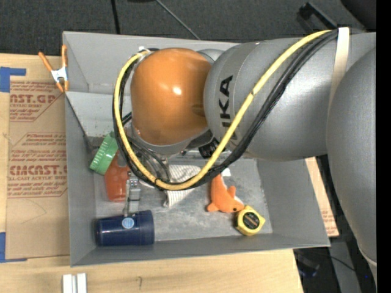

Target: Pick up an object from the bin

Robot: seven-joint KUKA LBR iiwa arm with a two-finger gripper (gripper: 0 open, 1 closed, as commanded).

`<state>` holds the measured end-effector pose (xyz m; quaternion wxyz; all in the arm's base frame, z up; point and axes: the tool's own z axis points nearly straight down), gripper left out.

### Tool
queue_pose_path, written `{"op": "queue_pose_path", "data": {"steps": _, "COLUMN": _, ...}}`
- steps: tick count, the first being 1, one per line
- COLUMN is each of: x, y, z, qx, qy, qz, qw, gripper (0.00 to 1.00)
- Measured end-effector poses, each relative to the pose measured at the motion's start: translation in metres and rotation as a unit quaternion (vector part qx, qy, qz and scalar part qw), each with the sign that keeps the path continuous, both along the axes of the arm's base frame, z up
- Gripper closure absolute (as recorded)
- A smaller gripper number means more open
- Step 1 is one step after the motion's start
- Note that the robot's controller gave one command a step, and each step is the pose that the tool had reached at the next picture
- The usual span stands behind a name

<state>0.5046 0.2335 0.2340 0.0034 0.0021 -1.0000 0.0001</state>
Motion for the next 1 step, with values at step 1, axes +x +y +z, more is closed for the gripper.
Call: {"op": "queue_pose_path", "data": {"steps": 1, "x": 0.0020, "y": -0.0014, "z": 0.0047, "qx": 0.001, "qy": -0.0037, "qz": -0.002, "qw": 1.0000, "gripper": 0.00}}
